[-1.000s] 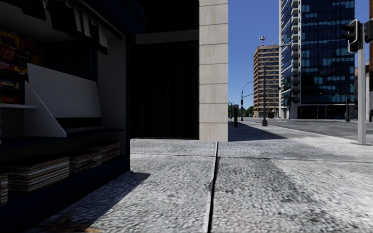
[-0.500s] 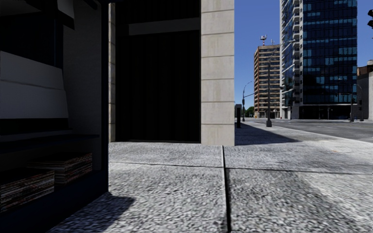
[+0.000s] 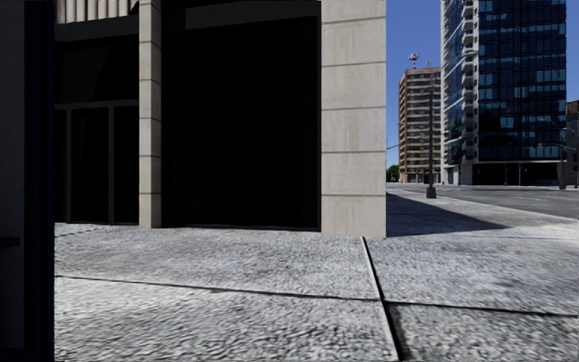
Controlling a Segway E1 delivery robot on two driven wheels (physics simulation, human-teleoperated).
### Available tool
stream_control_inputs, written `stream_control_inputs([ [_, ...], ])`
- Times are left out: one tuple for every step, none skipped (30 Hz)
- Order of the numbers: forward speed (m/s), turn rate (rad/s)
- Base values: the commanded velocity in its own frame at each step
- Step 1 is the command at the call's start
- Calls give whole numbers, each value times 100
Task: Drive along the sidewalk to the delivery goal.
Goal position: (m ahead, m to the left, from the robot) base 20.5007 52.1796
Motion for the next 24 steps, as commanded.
stream_control_inputs([
  [167, 38],
  [159, 38],
  [155, 39],
  [155, 39],
  [154, 42],
  [154, 46],
  [153, 47],
  [153, 47],
  [153, 47],
  [153, 47],
  [153, 47],
  [153, 47],
  [153, 47],
  [153, 47],
  [153, 47],
  [153, 47],
  [153, 51],
  [153, 54],
  [153, 54],
  [153, 54],
  [153, 55],
  [153, 55],
  [154, 55],
  [154, 55],
])
